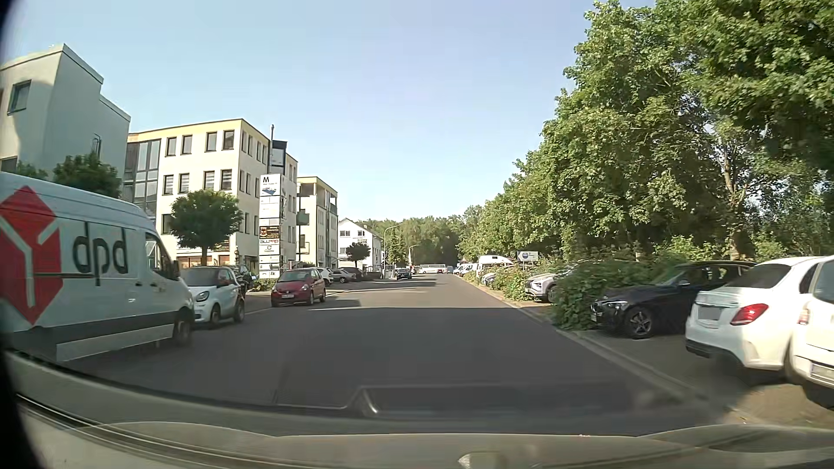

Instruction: Follow the waypoints while adhering to traffic rules and regulations

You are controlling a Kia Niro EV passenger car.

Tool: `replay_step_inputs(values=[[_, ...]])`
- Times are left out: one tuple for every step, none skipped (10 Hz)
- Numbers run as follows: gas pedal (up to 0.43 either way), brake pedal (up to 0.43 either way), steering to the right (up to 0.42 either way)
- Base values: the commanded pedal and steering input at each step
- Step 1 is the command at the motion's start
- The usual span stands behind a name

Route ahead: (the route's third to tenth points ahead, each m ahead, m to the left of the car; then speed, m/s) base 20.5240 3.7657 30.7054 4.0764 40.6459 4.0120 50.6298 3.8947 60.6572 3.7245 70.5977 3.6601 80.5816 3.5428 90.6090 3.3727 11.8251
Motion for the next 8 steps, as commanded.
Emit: replay_step_inputs(values=[[0.047, 0.018, -0.001], [0.047, 0.018, -0.001], [0.047, 0.018, -0.001], [0.047, 0.018, -0.001], [0.047, 0.018, -0.001], [0.047, 0.018, -0.001], [0.047, 0.018, -0.001], [0.047, 0.018, -0.001]])
